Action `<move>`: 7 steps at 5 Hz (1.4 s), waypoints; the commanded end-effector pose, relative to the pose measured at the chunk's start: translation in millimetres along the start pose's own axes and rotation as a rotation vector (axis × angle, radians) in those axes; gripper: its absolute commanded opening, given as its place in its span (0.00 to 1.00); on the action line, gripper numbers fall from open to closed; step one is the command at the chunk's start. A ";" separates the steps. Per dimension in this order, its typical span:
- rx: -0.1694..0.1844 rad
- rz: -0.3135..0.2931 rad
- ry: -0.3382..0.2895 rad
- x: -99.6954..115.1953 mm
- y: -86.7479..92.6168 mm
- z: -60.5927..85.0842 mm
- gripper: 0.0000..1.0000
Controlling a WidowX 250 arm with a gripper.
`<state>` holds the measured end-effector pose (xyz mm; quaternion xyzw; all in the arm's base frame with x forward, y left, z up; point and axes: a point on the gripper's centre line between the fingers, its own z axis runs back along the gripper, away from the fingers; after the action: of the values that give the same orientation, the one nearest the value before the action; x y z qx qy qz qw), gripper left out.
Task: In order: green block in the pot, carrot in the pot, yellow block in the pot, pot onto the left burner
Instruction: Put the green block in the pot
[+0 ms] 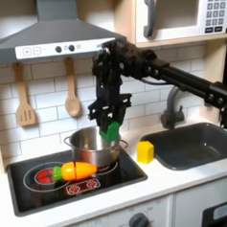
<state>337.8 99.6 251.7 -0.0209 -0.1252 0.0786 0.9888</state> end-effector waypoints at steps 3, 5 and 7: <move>-0.056 -0.009 0.070 7.7 -4.8 -18.0 0.00; -0.019 0.008 0.038 10.2 2.6 -32.6 0.00; 0.024 0.011 -0.008 19.9 10.4 -40.5 0.00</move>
<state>363.1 111.8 217.4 -0.0104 -0.1280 0.0864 0.9880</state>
